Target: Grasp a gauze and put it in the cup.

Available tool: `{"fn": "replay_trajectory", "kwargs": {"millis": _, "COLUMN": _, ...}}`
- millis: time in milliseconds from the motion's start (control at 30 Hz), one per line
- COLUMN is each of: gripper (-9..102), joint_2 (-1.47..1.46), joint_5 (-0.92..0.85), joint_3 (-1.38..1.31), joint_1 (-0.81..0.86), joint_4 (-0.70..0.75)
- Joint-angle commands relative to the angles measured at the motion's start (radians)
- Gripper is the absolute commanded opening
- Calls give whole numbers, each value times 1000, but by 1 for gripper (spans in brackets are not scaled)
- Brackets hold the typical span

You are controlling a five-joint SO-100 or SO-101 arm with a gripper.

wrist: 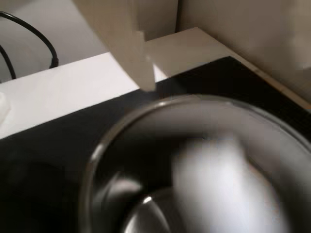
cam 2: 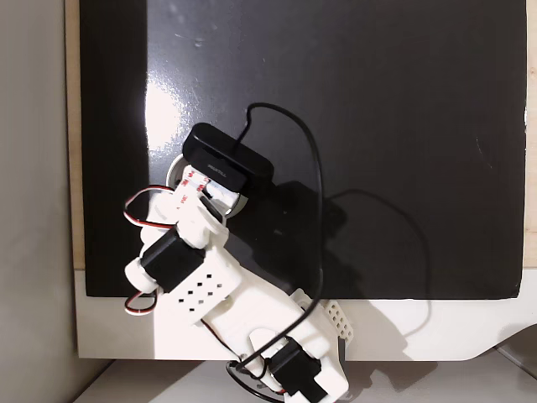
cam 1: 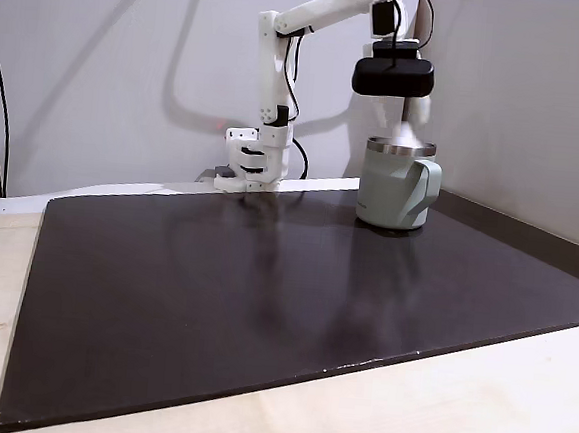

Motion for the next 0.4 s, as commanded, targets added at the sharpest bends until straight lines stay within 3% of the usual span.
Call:
{"fn": "replay_trajectory", "kwargs": {"millis": 0, "gripper": 36, "joint_2": 18, "joint_5": 9, "joint_3": -5, "joint_1": -8, "joint_4": 5}}
{"fn": "replay_trajectory", "kwargs": {"millis": 367, "gripper": 36, "joint_2": 29, "joint_5": 9, "joint_3": 15, "joint_1": -5, "joint_4": 5}}
